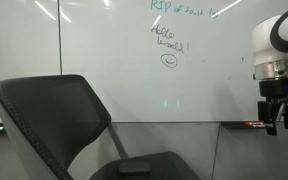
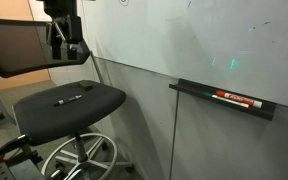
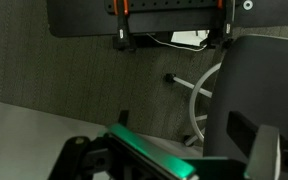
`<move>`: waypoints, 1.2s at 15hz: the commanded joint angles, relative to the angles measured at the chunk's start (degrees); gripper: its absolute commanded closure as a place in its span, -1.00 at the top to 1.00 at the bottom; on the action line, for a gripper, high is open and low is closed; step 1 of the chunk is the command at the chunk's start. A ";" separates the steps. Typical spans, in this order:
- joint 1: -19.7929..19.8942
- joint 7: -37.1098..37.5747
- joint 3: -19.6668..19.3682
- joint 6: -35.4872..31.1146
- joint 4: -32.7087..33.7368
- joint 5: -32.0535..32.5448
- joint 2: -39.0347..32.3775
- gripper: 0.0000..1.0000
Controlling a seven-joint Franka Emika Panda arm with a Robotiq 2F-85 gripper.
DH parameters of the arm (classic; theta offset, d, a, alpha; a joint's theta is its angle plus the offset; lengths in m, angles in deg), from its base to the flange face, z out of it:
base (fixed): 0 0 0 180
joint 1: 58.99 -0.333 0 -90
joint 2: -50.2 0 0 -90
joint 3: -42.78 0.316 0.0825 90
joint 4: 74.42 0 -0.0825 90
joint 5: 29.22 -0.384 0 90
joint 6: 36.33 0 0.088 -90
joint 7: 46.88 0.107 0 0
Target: Use the marker on the chair to draw a smiley face on the whiteboard
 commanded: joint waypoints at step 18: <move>-9.44 10.76 11.03 -19.35 -2.68 1.72 -11.53 1.00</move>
